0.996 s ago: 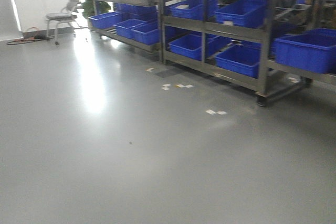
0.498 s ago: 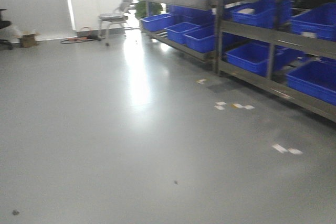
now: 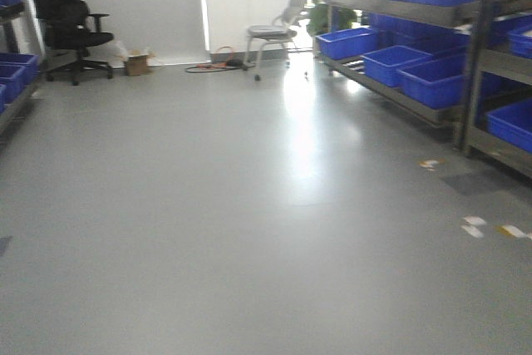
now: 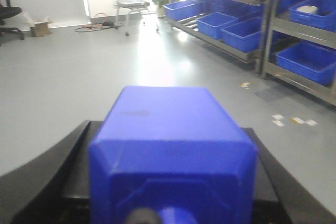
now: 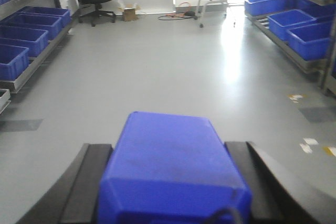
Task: Pick and sort blue part to right shelf
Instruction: 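Drive the base up to the shelf of open blue bins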
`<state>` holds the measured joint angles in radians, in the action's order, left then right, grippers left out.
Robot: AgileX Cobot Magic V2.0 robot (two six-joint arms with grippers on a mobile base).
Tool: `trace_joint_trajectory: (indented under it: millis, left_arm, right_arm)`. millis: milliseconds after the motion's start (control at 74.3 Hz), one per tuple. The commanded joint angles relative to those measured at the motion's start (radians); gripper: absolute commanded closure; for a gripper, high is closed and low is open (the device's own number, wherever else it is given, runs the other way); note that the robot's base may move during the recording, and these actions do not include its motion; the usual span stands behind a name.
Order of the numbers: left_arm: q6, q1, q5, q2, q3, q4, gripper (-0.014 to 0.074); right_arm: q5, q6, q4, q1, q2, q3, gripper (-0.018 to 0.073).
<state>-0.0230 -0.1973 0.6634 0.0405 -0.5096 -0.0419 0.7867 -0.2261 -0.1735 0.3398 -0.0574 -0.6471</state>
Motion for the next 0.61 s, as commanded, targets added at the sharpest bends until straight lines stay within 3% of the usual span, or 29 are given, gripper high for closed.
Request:
trace_joint_trajectory:
  millis: [0, 592]
  left_arm:
    - [-0.001, -0.009, -0.095, 0.016, -0.026, -0.004, 0.0316]
    - [-0.001, -0.009, -0.095, 0.016, -0.026, -0.004, 0.0316]
  right_arm:
    - [-0.089, 0.005, -0.016, -0.004, -0.018, -0.031, 0.0277]
    - [-0.089, 0.005, -0.016, -0.004, -0.018, -0.031, 0.0277]
